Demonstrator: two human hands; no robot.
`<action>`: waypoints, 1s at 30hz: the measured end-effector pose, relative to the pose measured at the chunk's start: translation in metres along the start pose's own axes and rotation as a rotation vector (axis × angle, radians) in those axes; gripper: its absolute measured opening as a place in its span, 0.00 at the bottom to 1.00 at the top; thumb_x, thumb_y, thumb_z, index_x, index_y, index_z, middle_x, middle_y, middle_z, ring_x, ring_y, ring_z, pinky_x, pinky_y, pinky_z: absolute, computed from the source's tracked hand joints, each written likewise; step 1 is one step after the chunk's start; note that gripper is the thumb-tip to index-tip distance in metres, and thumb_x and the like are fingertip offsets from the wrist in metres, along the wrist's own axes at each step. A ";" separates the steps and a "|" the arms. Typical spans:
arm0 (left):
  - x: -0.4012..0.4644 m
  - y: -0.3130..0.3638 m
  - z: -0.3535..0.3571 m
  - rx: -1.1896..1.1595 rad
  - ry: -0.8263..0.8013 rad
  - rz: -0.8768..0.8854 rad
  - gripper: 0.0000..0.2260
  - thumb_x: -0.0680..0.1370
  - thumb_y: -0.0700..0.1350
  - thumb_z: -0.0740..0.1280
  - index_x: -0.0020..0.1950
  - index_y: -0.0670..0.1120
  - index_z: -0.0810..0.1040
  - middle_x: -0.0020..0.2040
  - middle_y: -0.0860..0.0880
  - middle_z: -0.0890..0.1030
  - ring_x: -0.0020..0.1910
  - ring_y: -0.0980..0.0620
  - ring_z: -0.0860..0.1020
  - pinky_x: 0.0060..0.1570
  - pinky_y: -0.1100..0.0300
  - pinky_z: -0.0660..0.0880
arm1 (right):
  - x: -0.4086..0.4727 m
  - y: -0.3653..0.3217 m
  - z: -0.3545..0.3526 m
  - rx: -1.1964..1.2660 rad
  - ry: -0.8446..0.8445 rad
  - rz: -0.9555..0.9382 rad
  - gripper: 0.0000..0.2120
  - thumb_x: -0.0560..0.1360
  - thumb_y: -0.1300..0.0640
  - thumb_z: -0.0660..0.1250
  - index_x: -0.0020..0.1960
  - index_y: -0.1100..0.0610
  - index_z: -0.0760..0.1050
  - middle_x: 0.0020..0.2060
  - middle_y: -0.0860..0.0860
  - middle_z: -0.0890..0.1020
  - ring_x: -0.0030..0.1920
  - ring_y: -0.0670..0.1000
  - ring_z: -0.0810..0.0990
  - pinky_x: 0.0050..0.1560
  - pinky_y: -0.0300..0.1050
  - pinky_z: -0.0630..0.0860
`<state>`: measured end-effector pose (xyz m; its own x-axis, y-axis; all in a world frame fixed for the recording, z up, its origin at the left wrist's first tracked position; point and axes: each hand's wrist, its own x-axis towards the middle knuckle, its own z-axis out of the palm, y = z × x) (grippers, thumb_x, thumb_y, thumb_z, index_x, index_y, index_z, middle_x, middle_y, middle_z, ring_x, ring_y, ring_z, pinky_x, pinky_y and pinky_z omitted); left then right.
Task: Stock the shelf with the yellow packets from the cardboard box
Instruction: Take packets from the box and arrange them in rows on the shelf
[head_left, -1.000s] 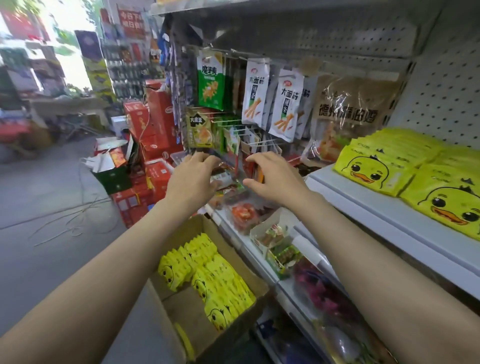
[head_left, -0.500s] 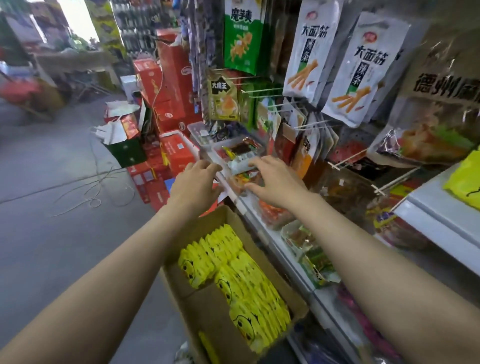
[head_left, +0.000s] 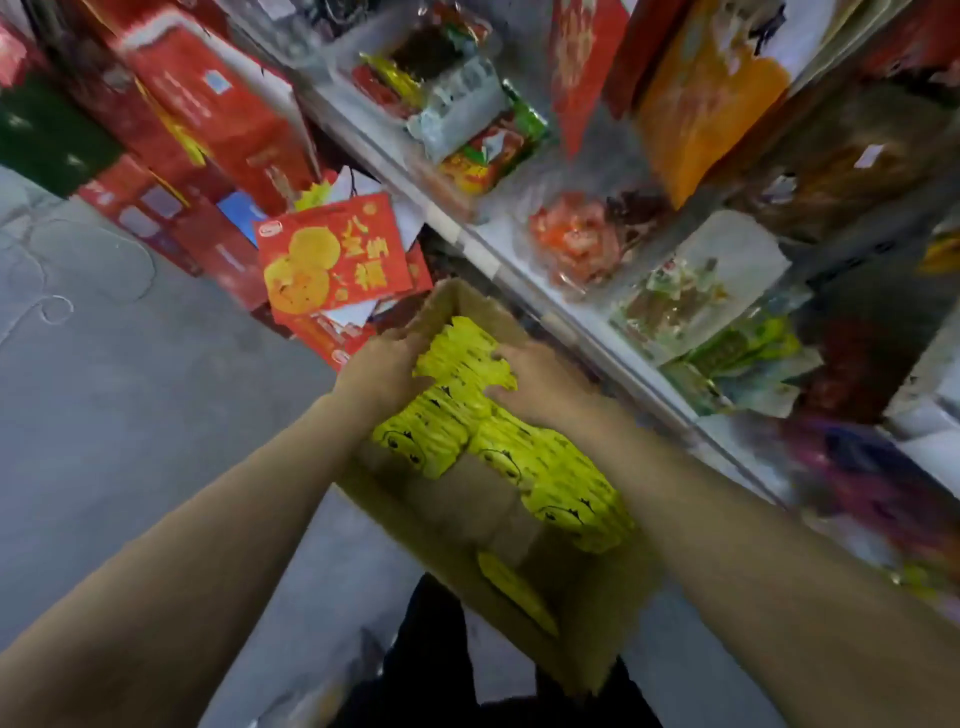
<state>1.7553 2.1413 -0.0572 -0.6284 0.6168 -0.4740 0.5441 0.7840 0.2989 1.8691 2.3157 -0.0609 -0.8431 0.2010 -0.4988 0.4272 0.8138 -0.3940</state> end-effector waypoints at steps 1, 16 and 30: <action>0.010 -0.013 0.019 -0.016 -0.070 -0.004 0.25 0.75 0.51 0.71 0.68 0.44 0.72 0.61 0.38 0.77 0.59 0.37 0.76 0.55 0.48 0.72 | 0.006 0.005 0.019 0.016 -0.037 0.032 0.24 0.75 0.45 0.69 0.68 0.53 0.72 0.64 0.56 0.76 0.66 0.58 0.73 0.60 0.50 0.72; 0.021 -0.102 0.135 -0.310 -0.218 -0.067 0.29 0.73 0.47 0.74 0.71 0.45 0.70 0.69 0.41 0.72 0.67 0.40 0.71 0.66 0.48 0.69 | 0.085 -0.006 0.186 0.183 -0.224 0.208 0.24 0.73 0.46 0.72 0.68 0.48 0.74 0.62 0.51 0.79 0.63 0.56 0.77 0.52 0.45 0.73; 0.038 -0.108 0.156 -0.343 -0.343 -0.148 0.35 0.73 0.50 0.74 0.76 0.50 0.62 0.77 0.45 0.60 0.77 0.47 0.55 0.72 0.53 0.58 | 0.074 0.040 0.173 0.708 -0.065 0.425 0.09 0.78 0.59 0.68 0.56 0.61 0.77 0.48 0.55 0.78 0.47 0.50 0.74 0.36 0.41 0.64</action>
<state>1.7594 2.0689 -0.2365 -0.4345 0.4842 -0.7594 0.2135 0.8745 0.4355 1.8808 2.2687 -0.2471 -0.5519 0.3645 -0.7501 0.8283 0.1351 -0.5438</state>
